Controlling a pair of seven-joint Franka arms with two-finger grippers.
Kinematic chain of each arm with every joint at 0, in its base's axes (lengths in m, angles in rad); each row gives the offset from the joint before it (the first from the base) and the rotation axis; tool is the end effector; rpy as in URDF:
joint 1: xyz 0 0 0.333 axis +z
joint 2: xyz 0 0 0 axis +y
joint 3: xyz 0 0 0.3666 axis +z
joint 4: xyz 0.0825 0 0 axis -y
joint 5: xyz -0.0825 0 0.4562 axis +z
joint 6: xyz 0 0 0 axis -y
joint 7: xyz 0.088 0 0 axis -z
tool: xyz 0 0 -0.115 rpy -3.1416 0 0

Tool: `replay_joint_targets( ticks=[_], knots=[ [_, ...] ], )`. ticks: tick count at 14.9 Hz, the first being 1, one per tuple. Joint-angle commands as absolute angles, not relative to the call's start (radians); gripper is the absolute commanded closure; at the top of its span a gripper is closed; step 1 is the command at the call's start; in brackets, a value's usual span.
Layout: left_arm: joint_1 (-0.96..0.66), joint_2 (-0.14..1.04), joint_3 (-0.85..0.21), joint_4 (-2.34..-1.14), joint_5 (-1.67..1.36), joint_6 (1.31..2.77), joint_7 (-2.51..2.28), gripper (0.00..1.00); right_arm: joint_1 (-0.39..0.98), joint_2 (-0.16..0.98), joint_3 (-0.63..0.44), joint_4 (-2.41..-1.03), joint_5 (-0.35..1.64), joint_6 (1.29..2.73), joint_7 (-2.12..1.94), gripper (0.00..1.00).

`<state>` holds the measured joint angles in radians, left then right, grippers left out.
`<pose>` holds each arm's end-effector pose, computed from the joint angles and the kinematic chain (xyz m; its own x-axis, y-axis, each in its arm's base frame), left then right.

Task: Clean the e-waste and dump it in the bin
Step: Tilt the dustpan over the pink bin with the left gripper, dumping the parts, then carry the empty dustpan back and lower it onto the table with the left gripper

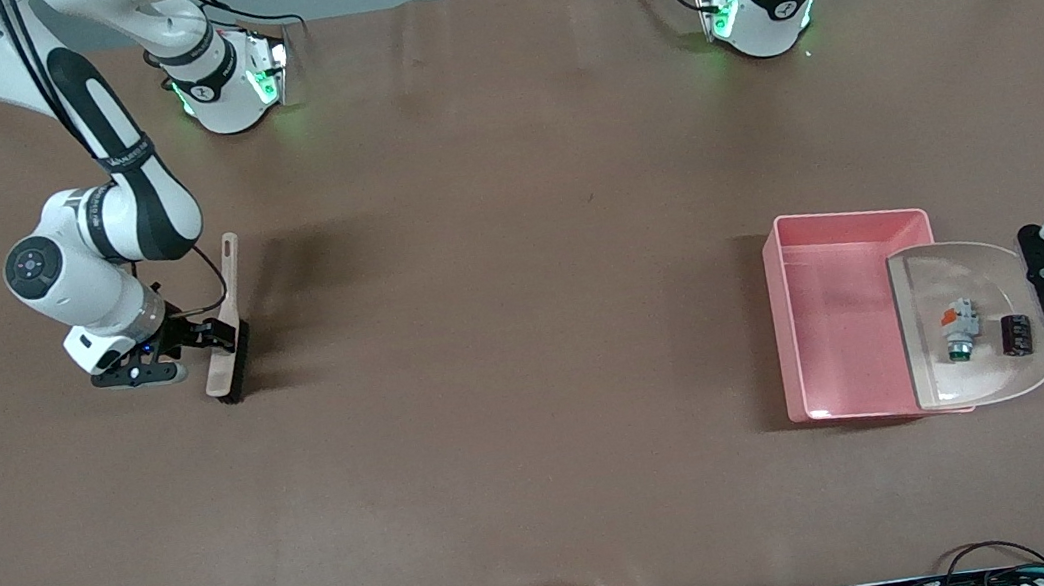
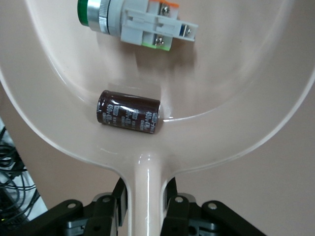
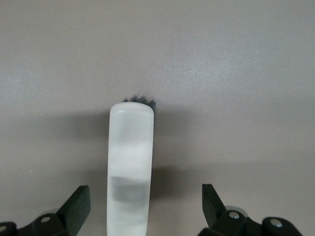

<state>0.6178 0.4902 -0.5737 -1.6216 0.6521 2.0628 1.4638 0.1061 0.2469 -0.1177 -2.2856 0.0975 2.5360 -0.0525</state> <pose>0.7560 0.1274 0.3861 -0.0787 -0.9453 -0.3166 -0.9943 0.0972 -0.0430 0.5868 -0.0084 0.2277 0.9993 -0.0356 0.0066 -0.0354 -0.9990 -0.0269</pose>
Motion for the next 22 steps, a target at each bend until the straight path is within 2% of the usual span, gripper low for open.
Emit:
replay_joint_targets(
  ticks=[1, 5, 11, 14, 17, 20, 22],
  knots=[
    [0.618, 0.422, -0.58, -1.684, 0.727, 2.074, 1.364, 1.0, 0.063, 0.193, -0.103, -2.196, 0.081, 2.372, -0.066, 0.0],
    [0.603, 0.417, -0.621, -1.744, 0.923, 2.059, 1.229, 1.0, 0.054, 0.095, -0.118, -2.039, 0.08, 2.142, -0.101, 0.0],
    [0.548, 0.425, -0.623, -1.756, 1.012, 1.996, 1.216, 1.0, 0.057, -0.014, -0.121, -1.774, 0.017, 1.786, -0.097, 0.0],
    [0.537, 0.425, -0.623, -1.753, 1.022, 1.994, 1.209, 1.0, 0.058, -0.045, -0.12, -1.721, 0.014, 1.731, -0.098, 0.0],
    [0.538, 0.41, -0.661, -1.738, 1.008, 1.984, 1.218, 1.0, 0.066, -0.034, -0.115, -1.597, -0.078, 1.576, -0.091, 0.0],
    [0.54, 0.403, -0.747, -1.671, 0.951, 1.898, 1.216, 1.0, 0.064, -0.032, -0.115, -1.496, -0.086, 1.554, -0.089, 0.0],
    [0.548, 0.403, -0.799, -1.632, 0.873, 1.865, 1.206, 1.0, 0.066, -0.032, -0.115, -1.488, -0.075, 1.555, -0.087, 0.0]
  ],
)
